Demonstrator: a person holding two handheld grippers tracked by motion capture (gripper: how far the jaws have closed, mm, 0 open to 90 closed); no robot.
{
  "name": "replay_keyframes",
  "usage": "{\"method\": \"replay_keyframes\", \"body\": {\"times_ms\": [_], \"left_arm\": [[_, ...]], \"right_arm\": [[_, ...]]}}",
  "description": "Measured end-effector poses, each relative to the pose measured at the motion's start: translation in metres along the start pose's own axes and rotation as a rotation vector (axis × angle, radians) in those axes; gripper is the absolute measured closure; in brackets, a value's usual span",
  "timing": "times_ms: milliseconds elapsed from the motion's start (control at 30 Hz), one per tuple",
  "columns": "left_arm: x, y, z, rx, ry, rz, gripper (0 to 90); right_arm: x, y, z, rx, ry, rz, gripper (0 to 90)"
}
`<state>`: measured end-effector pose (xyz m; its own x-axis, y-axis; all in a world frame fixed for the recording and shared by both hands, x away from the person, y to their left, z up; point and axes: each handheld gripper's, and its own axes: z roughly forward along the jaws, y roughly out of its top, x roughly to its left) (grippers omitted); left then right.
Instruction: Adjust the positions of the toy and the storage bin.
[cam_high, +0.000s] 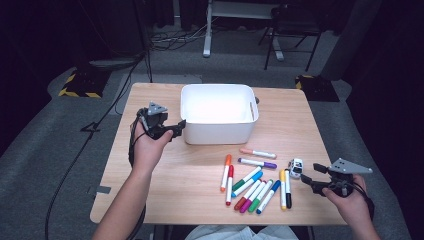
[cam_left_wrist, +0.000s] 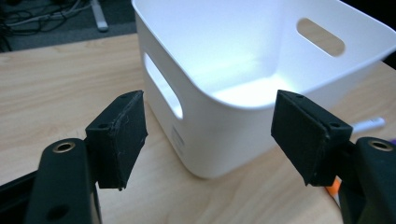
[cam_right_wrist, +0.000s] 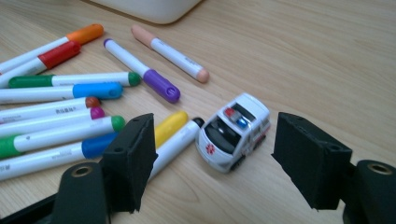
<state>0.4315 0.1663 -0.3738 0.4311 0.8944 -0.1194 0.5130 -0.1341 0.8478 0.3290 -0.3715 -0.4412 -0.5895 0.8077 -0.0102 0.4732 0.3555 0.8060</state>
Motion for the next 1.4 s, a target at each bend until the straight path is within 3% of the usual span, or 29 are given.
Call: {"method": "replay_keyframes", "body": {"times_ms": [133,267,367,467,633,700,967,1233,1300,1333,1400], "left_arm": [[0.005,0.007,0.012,-0.007,0.023,0.002,31.5],[0.009,0.007,0.031,0.018,0.038,0.001,35.1],[0.009,0.007,0.044,0.017,0.004,-0.041,39.4],[0.007,0.007,0.047,0.016,0.019,-0.033,43.4],[0.0,0.009,0.056,0.059,0.022,-0.003,48.2],[0.0,0.009,0.059,0.06,0.002,-0.029,49.4],[-0.003,0.004,0.048,0.067,-0.019,-0.008,50.0],[-0.01,-0.009,0.031,0.06,-0.013,-0.012,44.4],[-0.012,-0.013,0.025,0.044,0.007,0.025,41.0],[-0.012,-0.013,0.025,0.044,0.007,0.025,37.7],[-0.011,-0.019,0.017,0.024,0.045,0.064,33.9]], "right_arm": [[0.004,0.007,0.004,-0.014,0.011,-0.011,29.6],[0.008,0.011,0.007,-0.021,0.033,-0.006,29.5],[0.011,0.012,0.01,-0.035,0.051,0.001,29.5],[0.013,0.015,0.012,-0.038,0.067,-0.005,29.5],[0.023,0.027,0.022,-0.046,0.094,-0.027,29.6],[0.032,0.038,0.037,-0.049,0.116,-0.059,30.2],[0.044,0.057,0.074,-0.03,0.146,-0.087,31.3],[0.053,0.068,0.097,-0.012,0.183,-0.089,32.0],[0.057,0.069,0.1,-0.011,0.194,-0.092,32.1],[0.057,0.069,0.1,-0.011,0.194,-0.092,32.1],[0.061,0.07,0.102,-0.012,0.203,-0.104,32.0]]}}
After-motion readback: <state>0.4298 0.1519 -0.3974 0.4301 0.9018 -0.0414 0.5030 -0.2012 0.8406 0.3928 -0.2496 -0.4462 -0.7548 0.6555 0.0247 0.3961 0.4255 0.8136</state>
